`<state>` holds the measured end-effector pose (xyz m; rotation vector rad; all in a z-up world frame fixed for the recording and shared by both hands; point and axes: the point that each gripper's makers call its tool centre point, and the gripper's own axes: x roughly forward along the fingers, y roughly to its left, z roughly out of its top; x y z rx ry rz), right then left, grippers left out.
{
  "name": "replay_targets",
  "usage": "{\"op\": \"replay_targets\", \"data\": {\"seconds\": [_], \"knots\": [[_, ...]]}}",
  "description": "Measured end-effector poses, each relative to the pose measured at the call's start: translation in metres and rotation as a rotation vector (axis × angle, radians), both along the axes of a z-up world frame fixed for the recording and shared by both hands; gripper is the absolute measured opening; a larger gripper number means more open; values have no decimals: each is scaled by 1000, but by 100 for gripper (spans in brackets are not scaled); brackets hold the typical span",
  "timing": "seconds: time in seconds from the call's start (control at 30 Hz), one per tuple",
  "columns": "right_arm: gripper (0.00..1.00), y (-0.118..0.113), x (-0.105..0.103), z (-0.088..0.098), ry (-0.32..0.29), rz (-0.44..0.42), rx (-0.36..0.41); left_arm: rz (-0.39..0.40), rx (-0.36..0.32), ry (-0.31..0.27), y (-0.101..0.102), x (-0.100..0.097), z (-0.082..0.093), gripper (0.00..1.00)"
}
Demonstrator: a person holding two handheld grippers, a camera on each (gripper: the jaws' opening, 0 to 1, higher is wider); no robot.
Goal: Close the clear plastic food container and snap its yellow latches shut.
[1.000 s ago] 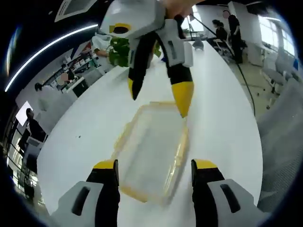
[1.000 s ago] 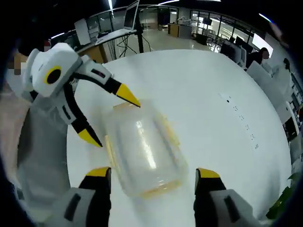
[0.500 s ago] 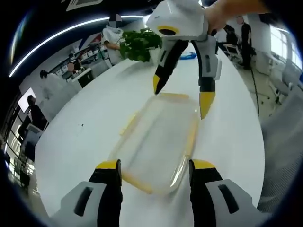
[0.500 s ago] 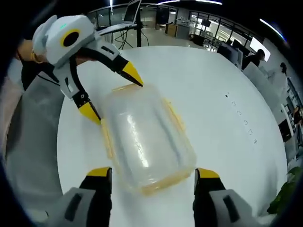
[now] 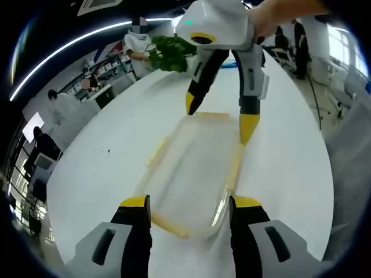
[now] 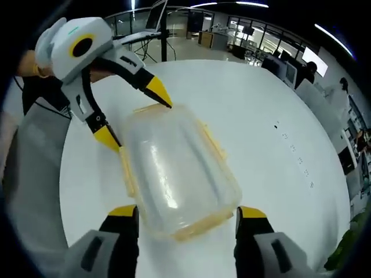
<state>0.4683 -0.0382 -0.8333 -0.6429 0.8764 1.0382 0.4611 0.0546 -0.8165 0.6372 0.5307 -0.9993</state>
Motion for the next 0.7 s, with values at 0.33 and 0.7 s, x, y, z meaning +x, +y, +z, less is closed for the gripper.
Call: {"op": "replay_targets", "data": {"seconds": [0.33, 0.7], "knots": [[65, 23, 32, 2, 0, -19, 42, -17, 3, -4, 17, 28, 0, 51], [64, 27, 32, 4, 10, -62, 74, -73, 50, -15, 22, 35, -2, 51]]}}
